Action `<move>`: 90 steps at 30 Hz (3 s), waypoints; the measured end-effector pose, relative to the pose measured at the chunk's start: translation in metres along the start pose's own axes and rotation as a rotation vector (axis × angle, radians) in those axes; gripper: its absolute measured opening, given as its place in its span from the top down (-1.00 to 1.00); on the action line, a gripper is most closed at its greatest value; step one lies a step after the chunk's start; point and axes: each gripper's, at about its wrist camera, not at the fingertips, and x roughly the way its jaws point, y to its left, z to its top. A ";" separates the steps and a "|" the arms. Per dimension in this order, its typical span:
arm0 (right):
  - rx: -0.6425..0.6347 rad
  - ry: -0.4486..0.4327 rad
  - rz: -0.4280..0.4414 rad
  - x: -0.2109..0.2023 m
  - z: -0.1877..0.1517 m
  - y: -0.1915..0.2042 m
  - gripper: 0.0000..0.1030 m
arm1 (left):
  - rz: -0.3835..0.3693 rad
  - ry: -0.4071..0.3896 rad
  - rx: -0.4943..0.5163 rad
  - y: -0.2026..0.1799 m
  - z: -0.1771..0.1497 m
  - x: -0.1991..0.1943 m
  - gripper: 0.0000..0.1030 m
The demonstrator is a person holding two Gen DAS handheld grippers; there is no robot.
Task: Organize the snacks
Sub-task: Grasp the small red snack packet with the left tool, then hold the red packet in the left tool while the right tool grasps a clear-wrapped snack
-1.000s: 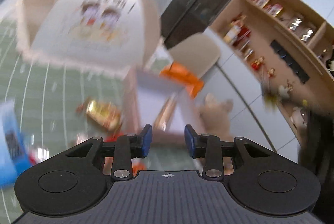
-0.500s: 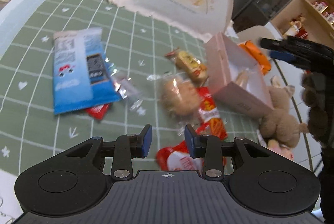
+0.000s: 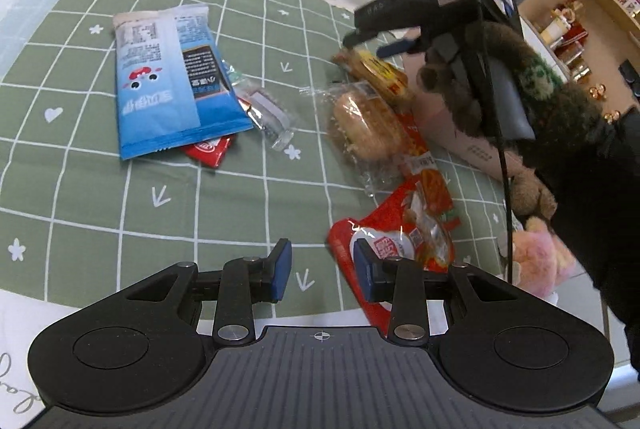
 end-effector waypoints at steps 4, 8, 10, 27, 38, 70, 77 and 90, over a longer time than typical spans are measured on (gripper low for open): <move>-0.019 0.043 0.128 -0.022 -0.046 0.014 0.16 | -0.003 0.001 -0.020 0.005 0.006 0.006 0.27; -0.038 0.064 0.218 -0.048 -0.098 0.018 0.22 | -0.006 0.000 -0.025 0.004 0.014 0.013 0.27; -0.039 0.048 0.219 -0.061 -0.119 0.012 0.22 | 0.004 -0.010 -0.026 0.004 0.019 0.013 0.27; -0.063 -0.176 -0.041 -0.145 -0.217 -0.041 0.16 | 0.328 -0.188 -0.157 0.072 0.104 0.026 0.32; -0.053 -0.231 0.009 -0.130 -0.195 -0.052 0.02 | 0.115 0.020 0.157 0.005 0.071 0.054 0.27; -0.022 -0.166 -0.032 -0.128 -0.229 -0.027 -0.06 | 0.374 0.004 0.375 -0.045 0.018 0.053 0.11; -0.020 -0.164 -0.024 -0.127 -0.229 -0.027 -0.11 | 0.316 0.003 0.355 -0.038 0.019 0.047 0.00; 0.043 -0.156 -0.025 -0.129 -0.247 -0.034 -0.11 | 0.279 0.015 0.354 -0.024 0.021 0.039 0.01</move>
